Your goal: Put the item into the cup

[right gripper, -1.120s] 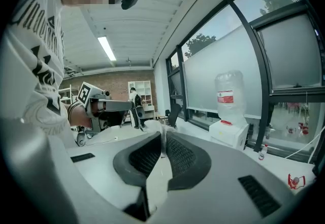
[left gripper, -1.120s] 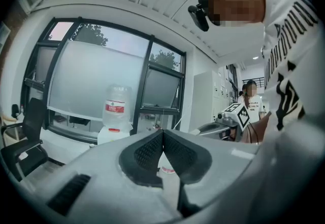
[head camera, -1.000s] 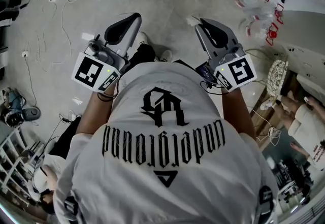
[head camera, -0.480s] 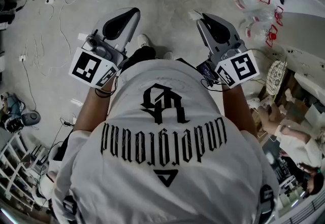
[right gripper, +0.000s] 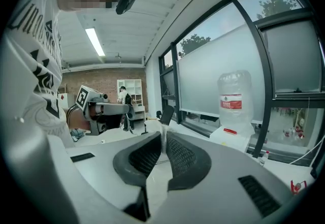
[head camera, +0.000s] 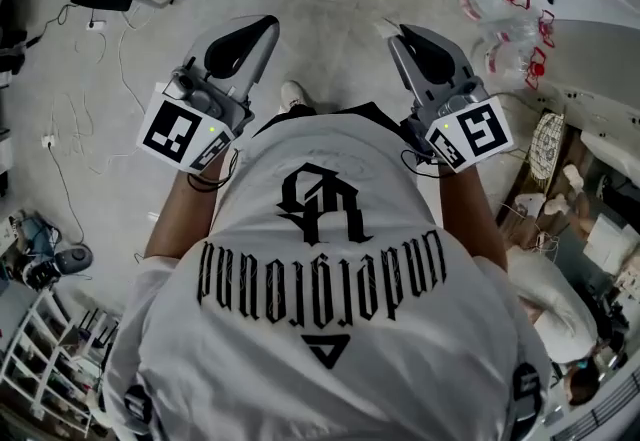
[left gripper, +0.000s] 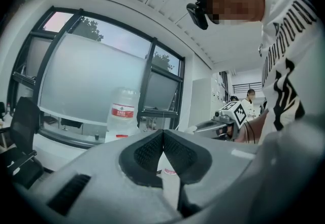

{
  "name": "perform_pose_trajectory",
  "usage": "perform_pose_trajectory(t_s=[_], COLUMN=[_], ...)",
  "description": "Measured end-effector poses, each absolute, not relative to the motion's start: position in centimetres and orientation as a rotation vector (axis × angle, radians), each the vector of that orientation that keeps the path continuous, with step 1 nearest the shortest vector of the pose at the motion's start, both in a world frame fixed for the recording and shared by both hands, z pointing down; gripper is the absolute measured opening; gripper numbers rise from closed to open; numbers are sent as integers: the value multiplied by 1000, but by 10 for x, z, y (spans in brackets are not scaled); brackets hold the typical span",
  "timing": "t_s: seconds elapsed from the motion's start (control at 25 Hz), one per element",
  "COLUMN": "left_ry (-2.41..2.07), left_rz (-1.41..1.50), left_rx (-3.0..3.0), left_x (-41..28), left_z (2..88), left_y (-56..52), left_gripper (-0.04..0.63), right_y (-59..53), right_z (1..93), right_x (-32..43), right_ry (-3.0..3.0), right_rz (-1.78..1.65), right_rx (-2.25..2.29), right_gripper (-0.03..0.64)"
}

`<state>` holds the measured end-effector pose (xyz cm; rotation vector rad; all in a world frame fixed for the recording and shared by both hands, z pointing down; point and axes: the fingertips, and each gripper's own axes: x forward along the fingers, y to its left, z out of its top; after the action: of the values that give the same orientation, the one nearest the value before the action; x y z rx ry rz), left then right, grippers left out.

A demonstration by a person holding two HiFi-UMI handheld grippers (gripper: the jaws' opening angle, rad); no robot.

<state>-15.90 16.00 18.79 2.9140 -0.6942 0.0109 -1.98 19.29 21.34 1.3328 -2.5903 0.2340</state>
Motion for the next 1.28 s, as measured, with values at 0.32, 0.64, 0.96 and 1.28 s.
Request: perform_pose_trajectory(t_s=[0.32, 0.64, 0.96, 1.28], left_ry=[-650, -671, -737, -773], left_rz=[15, 24, 52, 72], left_rx=[2914, 2908, 2887, 2861], left_x=[-172, -162, -147, -103], left_z=[193, 199, 202, 205], left_y=[142, 126, 93, 43], left_gripper=[14, 15, 14, 14], right_y=[177, 161, 116, 61], right_z=[216, 225, 227, 235], right_x=[-30, -17, 9, 53], right_ry=[-2567, -2567, -2593, -2609], right_rz=[247, 244, 241, 274], right_rx=[1378, 1367, 1334, 1272], right_gripper=[40, 40, 40, 40])
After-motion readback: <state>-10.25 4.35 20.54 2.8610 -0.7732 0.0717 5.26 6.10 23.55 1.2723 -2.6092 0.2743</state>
